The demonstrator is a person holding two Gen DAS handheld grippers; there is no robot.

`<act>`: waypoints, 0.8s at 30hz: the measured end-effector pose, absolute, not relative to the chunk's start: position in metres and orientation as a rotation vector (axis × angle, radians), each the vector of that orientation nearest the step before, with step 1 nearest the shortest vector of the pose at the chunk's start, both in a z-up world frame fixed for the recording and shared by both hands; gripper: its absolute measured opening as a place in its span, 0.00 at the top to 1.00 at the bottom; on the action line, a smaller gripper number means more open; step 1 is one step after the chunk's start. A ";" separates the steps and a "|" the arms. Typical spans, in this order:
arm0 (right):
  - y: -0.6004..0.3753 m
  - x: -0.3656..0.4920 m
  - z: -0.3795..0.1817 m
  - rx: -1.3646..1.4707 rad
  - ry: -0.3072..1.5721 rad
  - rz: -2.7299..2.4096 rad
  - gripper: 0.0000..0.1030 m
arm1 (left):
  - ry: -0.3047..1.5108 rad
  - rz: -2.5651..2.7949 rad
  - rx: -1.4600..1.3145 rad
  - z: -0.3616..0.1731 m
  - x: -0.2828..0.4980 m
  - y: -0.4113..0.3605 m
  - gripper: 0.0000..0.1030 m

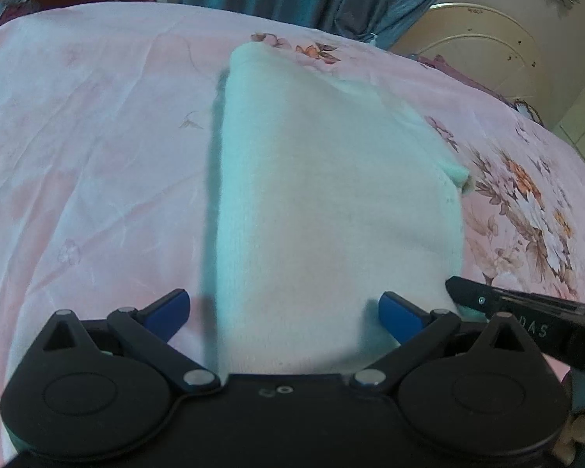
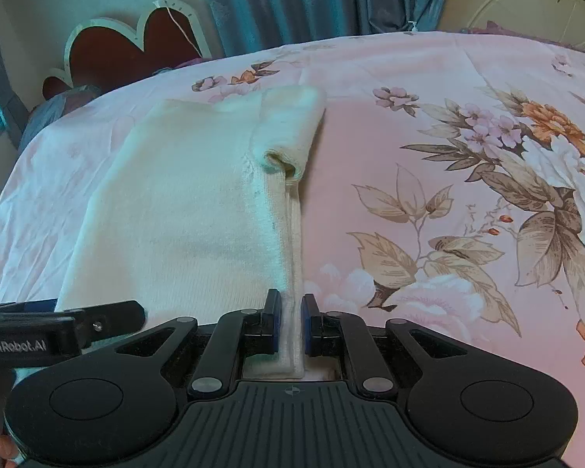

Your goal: Fold small clothes

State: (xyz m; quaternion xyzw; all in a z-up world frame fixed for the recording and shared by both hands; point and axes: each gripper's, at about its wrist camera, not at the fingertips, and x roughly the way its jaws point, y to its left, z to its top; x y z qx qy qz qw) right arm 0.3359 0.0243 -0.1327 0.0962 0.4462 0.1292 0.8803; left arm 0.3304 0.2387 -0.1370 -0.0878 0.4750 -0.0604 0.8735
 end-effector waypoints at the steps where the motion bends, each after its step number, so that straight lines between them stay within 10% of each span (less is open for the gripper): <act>1: 0.024 0.336 -0.133 0.199 0.929 0.269 0.92 | 0.992 -0.115 -0.188 -0.137 0.331 0.238 0.00; 24: 0.042 0.323 -0.131 0.038 0.869 0.223 0.78 | 1.023 -0.016 -0.096 -0.137 0.339 0.218 0.00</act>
